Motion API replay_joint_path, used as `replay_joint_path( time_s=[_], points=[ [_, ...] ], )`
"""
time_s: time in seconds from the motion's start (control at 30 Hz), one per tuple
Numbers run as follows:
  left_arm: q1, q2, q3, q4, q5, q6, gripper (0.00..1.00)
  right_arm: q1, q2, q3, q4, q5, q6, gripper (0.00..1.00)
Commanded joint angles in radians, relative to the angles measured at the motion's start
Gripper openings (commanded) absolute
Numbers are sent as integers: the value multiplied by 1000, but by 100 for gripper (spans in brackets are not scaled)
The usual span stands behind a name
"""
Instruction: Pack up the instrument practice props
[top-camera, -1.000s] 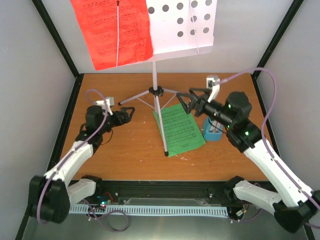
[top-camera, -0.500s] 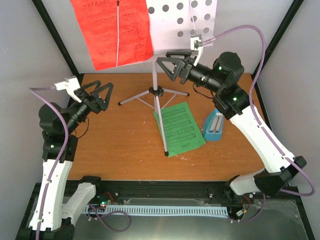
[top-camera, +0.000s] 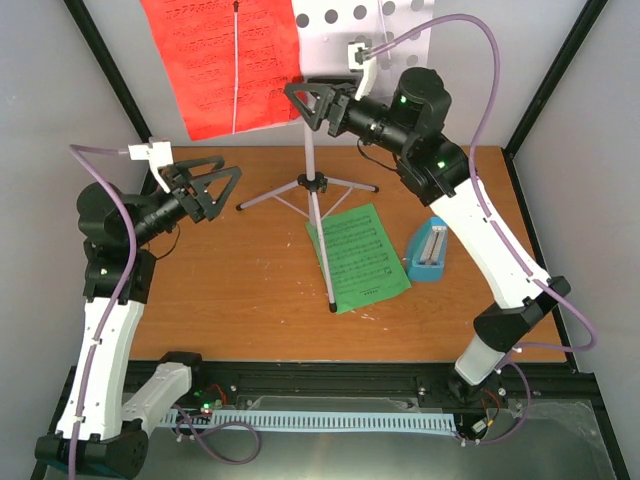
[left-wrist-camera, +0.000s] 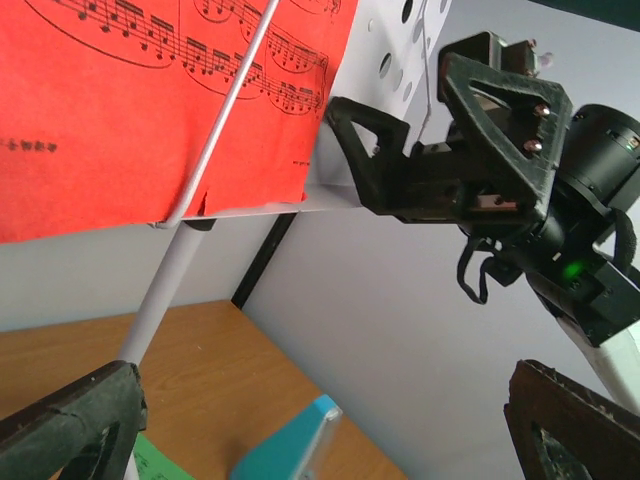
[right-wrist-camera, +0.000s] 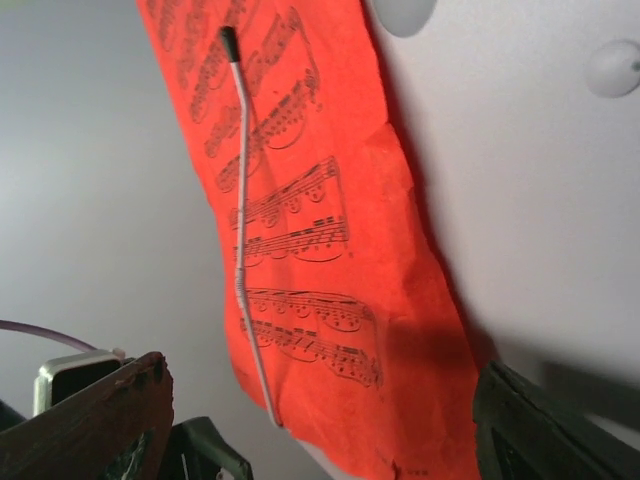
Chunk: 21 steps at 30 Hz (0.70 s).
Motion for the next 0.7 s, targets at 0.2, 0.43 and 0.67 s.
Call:
replay_joint_path(
  time_s=[0.2, 0.43, 0.67],
  points=[
    [5, 13, 68, 20, 62, -18, 100, 32, 70, 118, -96, 128, -71, 79],
    [6, 27, 76, 24, 66, -18, 100, 44, 134, 210, -116, 103, -69, 76],
    [6, 34, 95, 25, 82, -18, 99, 52, 178, 255, -102, 76, -58, 51]
  ],
)
